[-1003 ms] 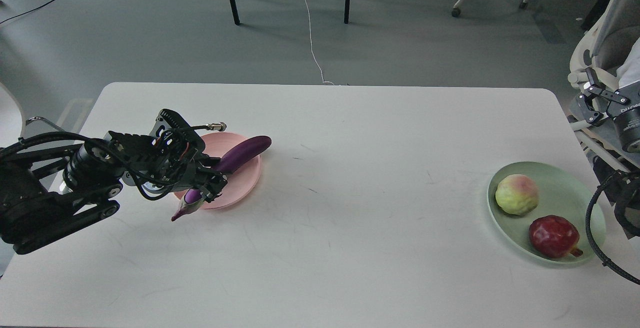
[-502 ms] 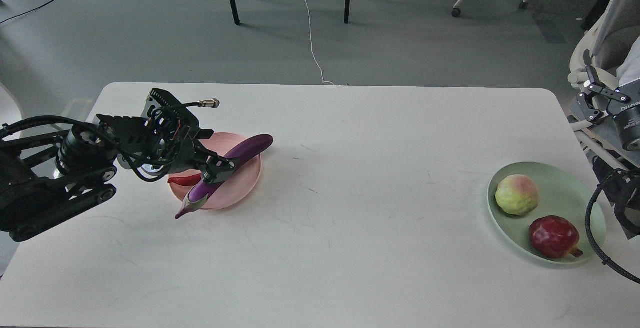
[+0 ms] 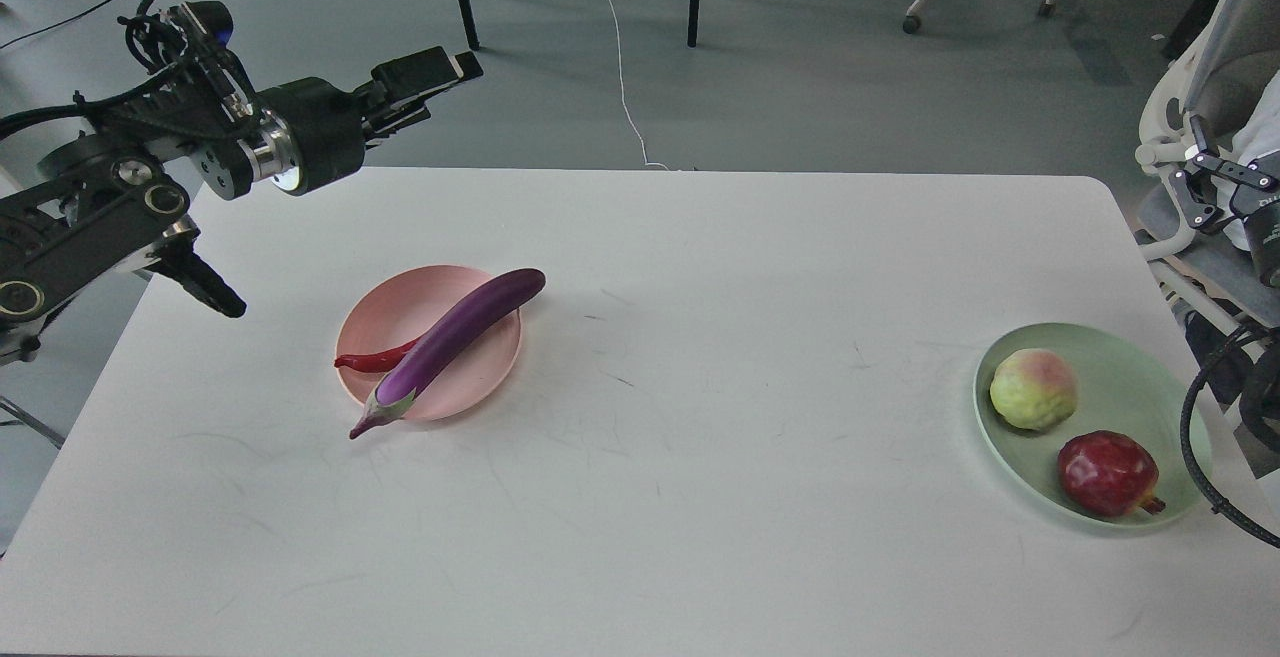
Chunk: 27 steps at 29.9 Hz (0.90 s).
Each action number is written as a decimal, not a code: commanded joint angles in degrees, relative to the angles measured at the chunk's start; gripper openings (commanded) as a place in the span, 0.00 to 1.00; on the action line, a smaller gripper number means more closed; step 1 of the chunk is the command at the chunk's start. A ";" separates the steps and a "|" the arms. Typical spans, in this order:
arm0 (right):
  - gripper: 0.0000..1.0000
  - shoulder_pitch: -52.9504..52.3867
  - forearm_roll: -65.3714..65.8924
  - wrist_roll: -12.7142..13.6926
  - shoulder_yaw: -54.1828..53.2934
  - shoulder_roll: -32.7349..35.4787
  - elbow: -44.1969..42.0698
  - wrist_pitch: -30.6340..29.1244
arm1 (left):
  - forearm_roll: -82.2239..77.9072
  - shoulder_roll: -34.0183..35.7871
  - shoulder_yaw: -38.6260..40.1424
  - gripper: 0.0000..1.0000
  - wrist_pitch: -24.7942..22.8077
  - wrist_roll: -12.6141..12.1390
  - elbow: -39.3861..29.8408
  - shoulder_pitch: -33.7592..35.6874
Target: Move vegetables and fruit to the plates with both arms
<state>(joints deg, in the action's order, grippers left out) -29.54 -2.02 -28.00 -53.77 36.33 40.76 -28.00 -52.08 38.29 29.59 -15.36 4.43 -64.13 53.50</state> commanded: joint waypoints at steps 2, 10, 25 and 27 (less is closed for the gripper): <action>0.99 -0.78 -0.09 0.00 -0.11 -2.40 -3.84 0.00 | 16.27 -7.94 3.28 0.98 5.24 0.05 9.88 0.20; 0.97 -0.78 -0.18 0.00 -0.19 -4.33 -5.60 0.00 | 36.49 -14.11 7.06 0.98 6.66 0.84 16.05 -0.24; 0.98 -7.37 -7.30 10.25 -0.37 -12.60 -12.64 0.00 | 60.15 -23.87 17.79 0.98 -4.76 3.48 38.73 -1.47; 0.99 -7.37 -7.39 10.16 -0.72 -13.39 -12.55 0.00 | 62.00 -24.23 17.79 0.98 -5.64 3.48 38.73 -2.34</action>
<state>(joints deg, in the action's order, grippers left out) -36.70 -9.08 -17.92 -54.10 23.92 28.18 -28.00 7.22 14.64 47.25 -19.82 7.62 -25.79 52.20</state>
